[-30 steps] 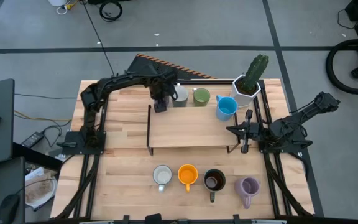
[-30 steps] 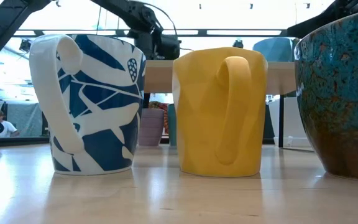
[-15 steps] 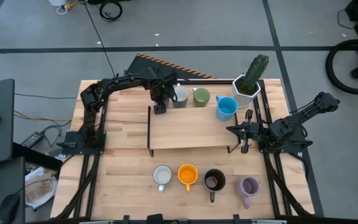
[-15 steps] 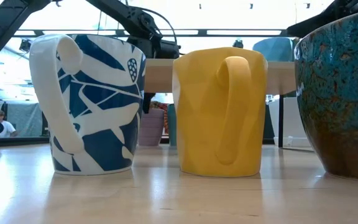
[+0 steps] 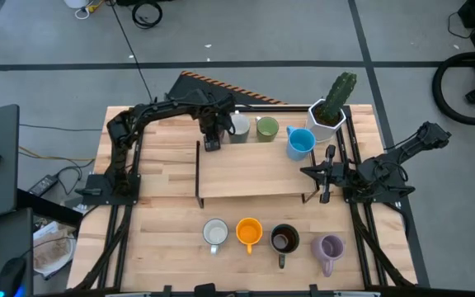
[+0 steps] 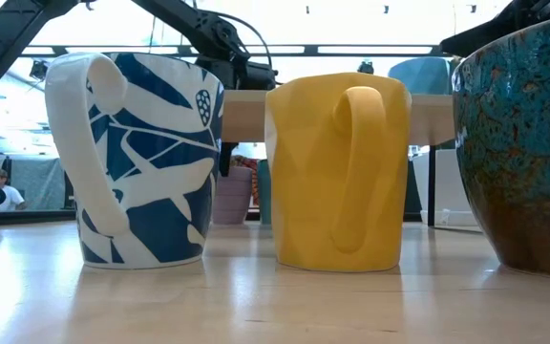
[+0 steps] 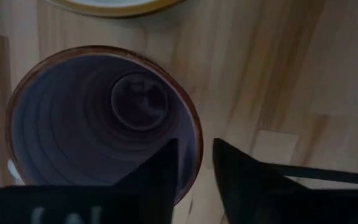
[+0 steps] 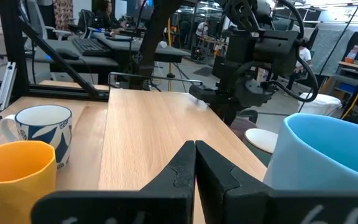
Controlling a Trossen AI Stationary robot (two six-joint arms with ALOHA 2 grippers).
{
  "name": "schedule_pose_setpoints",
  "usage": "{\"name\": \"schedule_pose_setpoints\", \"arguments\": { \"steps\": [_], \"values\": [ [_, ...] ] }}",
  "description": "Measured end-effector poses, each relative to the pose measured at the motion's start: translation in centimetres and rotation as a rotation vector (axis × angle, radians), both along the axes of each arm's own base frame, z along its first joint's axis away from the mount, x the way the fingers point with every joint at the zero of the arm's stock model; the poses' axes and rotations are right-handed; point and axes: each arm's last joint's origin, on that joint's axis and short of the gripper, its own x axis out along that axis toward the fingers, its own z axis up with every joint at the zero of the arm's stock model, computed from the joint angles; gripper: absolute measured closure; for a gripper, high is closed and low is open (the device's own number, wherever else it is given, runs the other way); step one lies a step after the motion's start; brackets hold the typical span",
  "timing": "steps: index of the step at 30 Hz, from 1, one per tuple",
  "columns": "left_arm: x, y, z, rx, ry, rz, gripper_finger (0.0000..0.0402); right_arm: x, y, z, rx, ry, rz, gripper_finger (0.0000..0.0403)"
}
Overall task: Place coffee mugs
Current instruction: Put the purple mug on the shelf
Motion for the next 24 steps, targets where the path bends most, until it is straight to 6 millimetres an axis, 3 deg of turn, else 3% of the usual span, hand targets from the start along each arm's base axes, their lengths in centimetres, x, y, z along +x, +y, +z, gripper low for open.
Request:
{"name": "schedule_pose_setpoints", "arguments": {
  "steps": [5,11,24],
  "values": [
    [-0.1,-0.1,0.0,-0.004,0.017,0.000,0.0381,0.0,0.0,0.2,0.009,-0.017,0.000,0.0385],
    [-0.4,-0.2,0.8,-0.017,0.046,0.002,0.0382,0.0,0.0,0.2,0.009,-0.017,0.000,0.0385],
    [-0.1,0.4,8.4,0.165,0.018,-0.003,0.0382,0.0,0.0,0.2,0.009,-0.018,0.000,0.0385]
  ]
}}
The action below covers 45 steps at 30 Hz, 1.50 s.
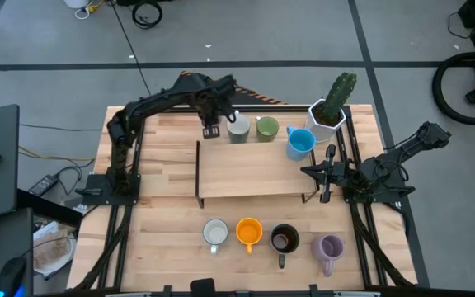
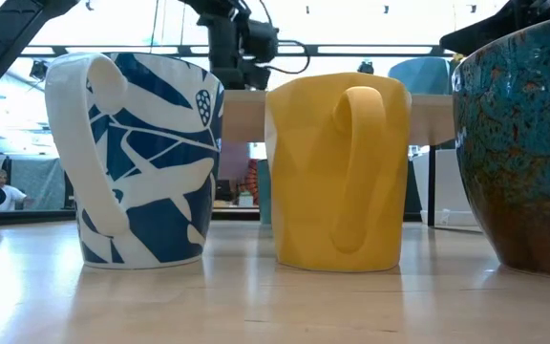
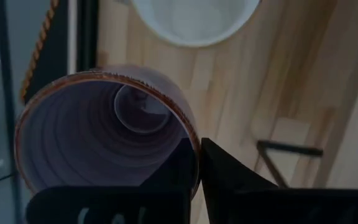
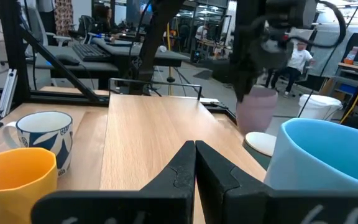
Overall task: Place coffee mugs
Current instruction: Put the purple mug on the shelf
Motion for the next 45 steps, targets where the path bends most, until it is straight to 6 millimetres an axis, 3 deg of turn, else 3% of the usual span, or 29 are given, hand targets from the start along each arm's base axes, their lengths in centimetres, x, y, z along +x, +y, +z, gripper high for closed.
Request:
{"name": "schedule_pose_setpoints", "arguments": {
  "steps": [8,13,23,33,41,45],
  "values": [
    [0.8,-1.8,4.7,0.132,-0.070,-0.093,0.0382,0.0,0.0,0.0,-0.003,0.000,0.000,0.0385],
    [2.2,-4.5,6.5,0.225,-0.114,-0.280,0.0382,0.0,0.0,0.0,-0.005,0.001,0.000,0.0385],
    [5.4,-11.6,7.4,0.501,-0.085,-0.607,0.0382,0.0,0.0,0.0,-0.011,0.003,0.009,0.0385],
    [6.7,-18.3,7.9,0.649,-0.095,-0.892,0.0382,0.0,0.2,0.0,-0.005,0.002,0.069,0.0385],
    [6.7,-21.7,8.0,0.707,-0.068,-1.022,0.0382,0.1,0.9,0.0,-0.007,0.001,0.309,0.0385],
    [6.7,-22.1,7.8,0.604,-0.136,-1.064,0.0382,0.1,0.9,0.2,-0.010,-0.012,0.315,0.0385]
  ]
}}
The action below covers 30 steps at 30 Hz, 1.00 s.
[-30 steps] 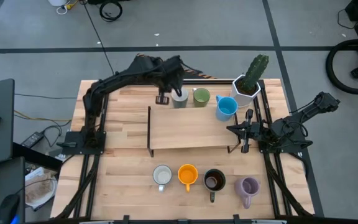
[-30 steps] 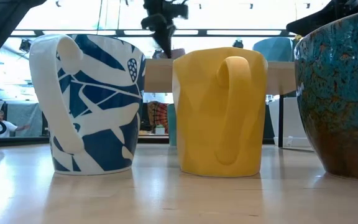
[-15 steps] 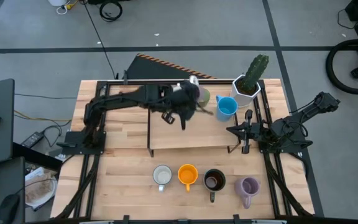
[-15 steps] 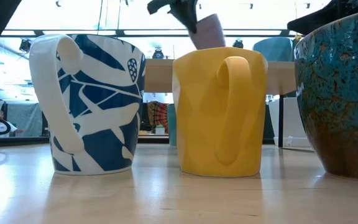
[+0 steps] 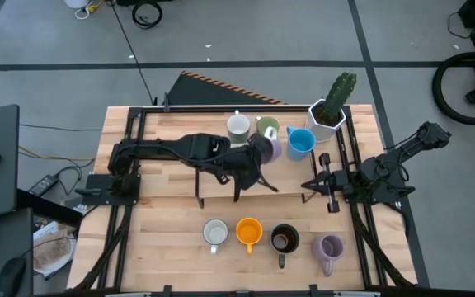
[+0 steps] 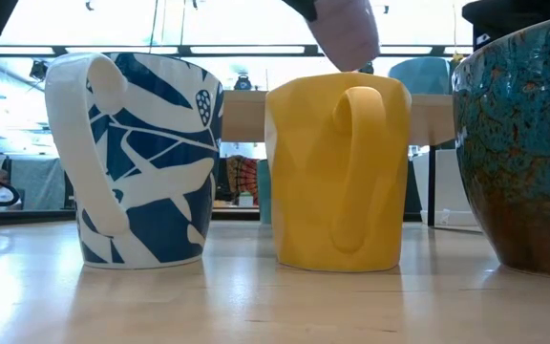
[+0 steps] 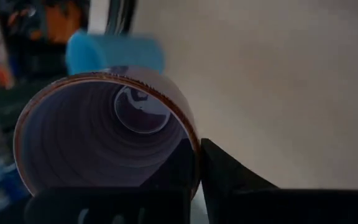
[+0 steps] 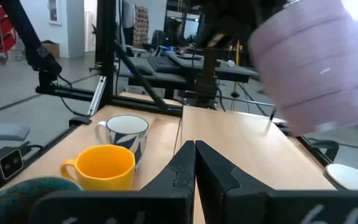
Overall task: Place coffee mugs
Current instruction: Put the purple mug on the shelf
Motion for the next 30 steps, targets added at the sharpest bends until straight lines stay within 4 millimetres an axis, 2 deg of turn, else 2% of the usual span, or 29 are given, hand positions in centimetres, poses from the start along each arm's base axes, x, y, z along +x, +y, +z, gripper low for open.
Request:
{"name": "schedule_pose_setpoints", "arguments": {
  "steps": [4,12,19,24,30],
  "values": [
    [0.1,1.3,-0.2,-0.193,-0.026,0.055,0.0382,0.0,0.0,0.1,0.003,-0.006,-0.004,0.0385],
    [0.5,4.7,-0.4,-0.446,-0.082,0.195,0.0380,0.0,0.0,0.4,-0.020,-0.039,-0.007,0.0385],
    [1.6,7.1,-2.0,-0.619,-0.091,0.308,0.0379,0.0,0.0,0.4,-0.023,-0.039,-0.008,0.0385],
    [1.9,7.8,-3.2,-0.666,-0.044,0.374,0.0378,0.0,0.0,0.4,-0.030,-0.040,-0.011,0.0385],
    [1.8,7.8,-3.5,-0.660,-0.016,0.383,0.0378,0.0,0.0,0.4,-0.033,-0.041,-0.012,0.0385]
  ]
}}
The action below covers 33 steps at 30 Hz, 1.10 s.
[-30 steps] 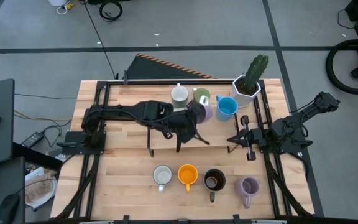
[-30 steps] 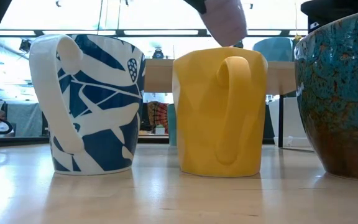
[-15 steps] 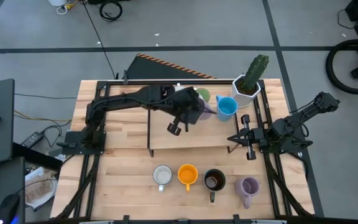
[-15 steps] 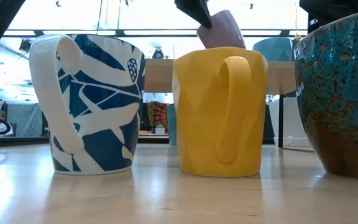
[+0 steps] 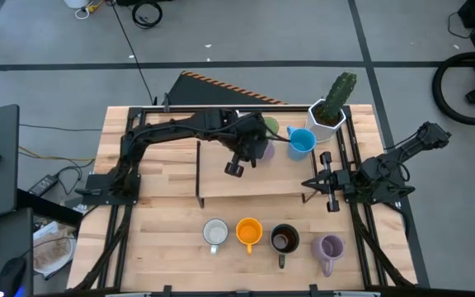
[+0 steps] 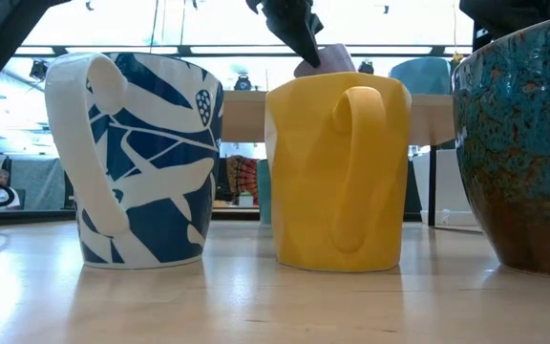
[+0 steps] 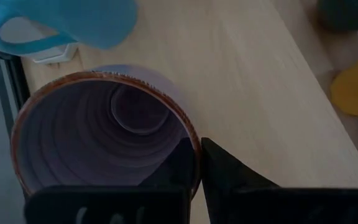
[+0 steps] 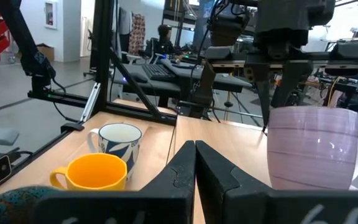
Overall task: Place coffee mugs
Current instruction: Put the purple mug on the shelf
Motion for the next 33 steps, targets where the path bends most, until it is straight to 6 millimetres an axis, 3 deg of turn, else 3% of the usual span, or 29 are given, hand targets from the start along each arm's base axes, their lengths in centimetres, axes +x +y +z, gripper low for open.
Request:
{"name": "schedule_pose_setpoints", "arguments": {
  "steps": [19,33],
  "values": [
    [0.28,-0.03,-0.03,0.020,-0.019,-0.036,0.0374,0.00,0.00,-0.01,0.000,0.000,0.000,0.0385],
    [0.63,-0.09,0.05,0.024,-0.051,-0.041,0.0300,0.00,0.00,0.00,0.000,0.000,0.000,0.0385]
  ]
}}
